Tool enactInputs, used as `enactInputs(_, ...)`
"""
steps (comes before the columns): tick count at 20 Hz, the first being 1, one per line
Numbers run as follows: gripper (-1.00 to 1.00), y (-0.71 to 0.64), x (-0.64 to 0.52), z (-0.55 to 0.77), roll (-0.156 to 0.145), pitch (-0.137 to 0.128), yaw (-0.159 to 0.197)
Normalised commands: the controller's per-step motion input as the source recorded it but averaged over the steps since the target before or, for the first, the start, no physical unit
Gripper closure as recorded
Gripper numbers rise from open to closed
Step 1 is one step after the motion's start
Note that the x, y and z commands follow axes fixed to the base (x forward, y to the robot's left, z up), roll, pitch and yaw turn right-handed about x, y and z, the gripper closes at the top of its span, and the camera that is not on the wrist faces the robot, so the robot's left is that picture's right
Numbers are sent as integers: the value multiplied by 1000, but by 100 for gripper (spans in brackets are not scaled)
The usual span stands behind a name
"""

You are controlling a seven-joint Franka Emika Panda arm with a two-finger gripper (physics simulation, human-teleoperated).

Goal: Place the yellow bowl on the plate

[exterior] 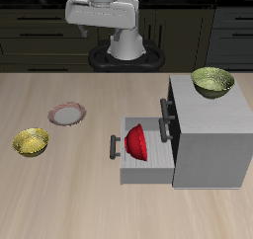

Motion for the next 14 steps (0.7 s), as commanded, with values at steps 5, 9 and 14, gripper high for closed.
enactInputs(5,-100,-493,220,77,-18,-44,35)
enactInputs(9,-100,-422,172,40,-23,-40,54)
enactInputs(14,-100,-239,133,59,-3,-11,-6)
